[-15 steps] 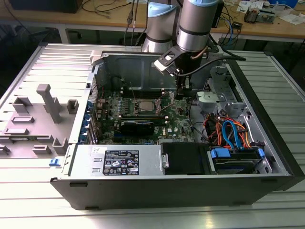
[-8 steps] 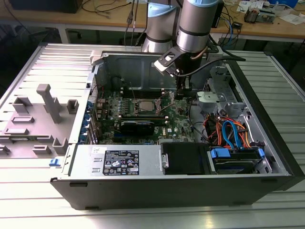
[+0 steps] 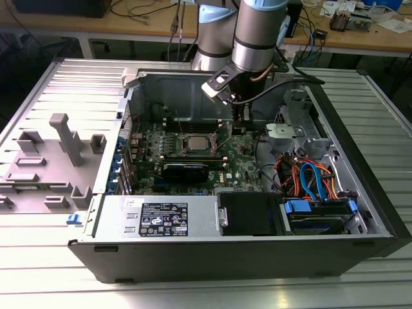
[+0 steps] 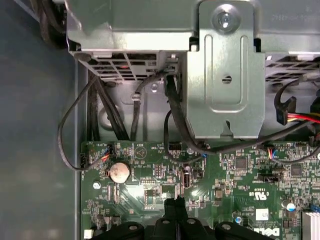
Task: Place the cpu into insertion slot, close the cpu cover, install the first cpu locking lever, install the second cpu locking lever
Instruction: 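Close the cpu cover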
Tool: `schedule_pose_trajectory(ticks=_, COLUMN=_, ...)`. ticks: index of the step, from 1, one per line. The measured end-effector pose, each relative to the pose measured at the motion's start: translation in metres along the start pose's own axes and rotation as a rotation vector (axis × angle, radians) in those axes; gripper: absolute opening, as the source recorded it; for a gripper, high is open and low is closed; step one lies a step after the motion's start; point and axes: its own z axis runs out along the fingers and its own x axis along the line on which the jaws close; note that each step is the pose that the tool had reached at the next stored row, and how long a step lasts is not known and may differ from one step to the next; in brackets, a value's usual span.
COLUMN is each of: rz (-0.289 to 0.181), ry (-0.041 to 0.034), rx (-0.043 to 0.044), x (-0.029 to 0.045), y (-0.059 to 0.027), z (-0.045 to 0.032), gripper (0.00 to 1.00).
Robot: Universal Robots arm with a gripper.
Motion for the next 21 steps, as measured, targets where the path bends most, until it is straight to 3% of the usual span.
schedule_pose_trajectory(ticks=11, rz=0.000, ry=0.0001, rx=0.0000, x=0.0001, y=-0.0241, z=0.0003, gripper=0.11)
schedule_pose_trajectory(ticks=21, rz=0.000, ry=0.0000, rx=-0.0001, x=0.0001, y=-0.0259, z=0.0003, gripper=0.11)
